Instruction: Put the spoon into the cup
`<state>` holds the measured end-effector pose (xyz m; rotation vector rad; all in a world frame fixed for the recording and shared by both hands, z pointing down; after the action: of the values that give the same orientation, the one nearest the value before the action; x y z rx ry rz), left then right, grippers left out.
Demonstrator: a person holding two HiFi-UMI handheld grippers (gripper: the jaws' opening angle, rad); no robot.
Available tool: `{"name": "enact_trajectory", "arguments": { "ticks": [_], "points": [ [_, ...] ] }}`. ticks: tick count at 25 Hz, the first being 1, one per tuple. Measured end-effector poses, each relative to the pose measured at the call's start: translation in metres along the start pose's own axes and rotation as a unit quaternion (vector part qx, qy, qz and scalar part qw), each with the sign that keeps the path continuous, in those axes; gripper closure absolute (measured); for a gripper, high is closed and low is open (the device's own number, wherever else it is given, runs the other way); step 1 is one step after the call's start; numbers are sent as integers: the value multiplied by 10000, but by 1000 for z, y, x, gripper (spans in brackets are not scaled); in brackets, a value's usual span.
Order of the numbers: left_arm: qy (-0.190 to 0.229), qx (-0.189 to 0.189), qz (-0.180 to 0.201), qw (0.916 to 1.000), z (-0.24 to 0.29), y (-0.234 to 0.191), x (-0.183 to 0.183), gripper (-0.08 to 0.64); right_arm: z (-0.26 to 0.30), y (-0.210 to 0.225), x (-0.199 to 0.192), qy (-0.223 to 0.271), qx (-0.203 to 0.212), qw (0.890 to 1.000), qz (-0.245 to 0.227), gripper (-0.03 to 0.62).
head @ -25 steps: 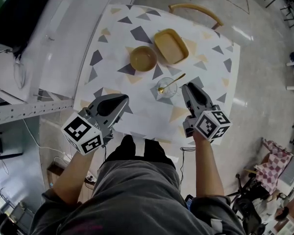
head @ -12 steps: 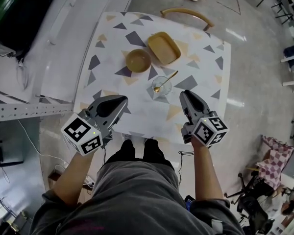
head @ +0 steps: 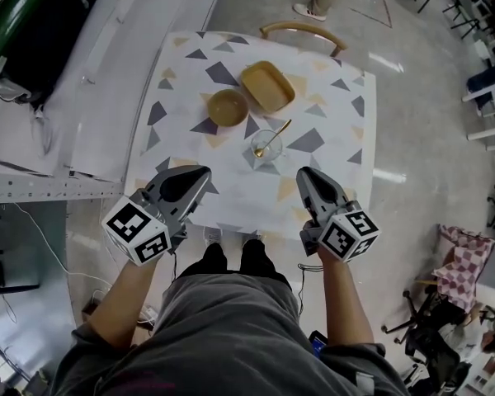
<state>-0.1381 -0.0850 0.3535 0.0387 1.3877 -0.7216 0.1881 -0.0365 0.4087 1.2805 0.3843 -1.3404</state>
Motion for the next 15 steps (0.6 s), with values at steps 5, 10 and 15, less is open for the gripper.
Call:
{"name": "enact_trajectory", "arguments": {
  "ticks": [5,10,15],
  "points": [
    [45,-81,57,9999,-5,4,2,545,-7,-11,0,66,-9,10000,-69,555],
    [71,-97,87,9999,-13,5,4,545,-13,-19,0,112,-30,9999,-92,558],
    [88,-140,127,9998,-18,7,4,545,-18,-26,-1,141,-48,9998,-117,561]
  ]
}}
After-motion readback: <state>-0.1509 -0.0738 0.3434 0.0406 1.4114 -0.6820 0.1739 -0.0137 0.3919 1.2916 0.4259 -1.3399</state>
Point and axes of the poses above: the fingertips, and each gripper's own axes: z forward along the fingers, y to its right, x out of its top, the point moved 10 cm from there along -z, backward along the fingers, and after that the axes turned 4 degrees about -x, right-handed, at the moved point
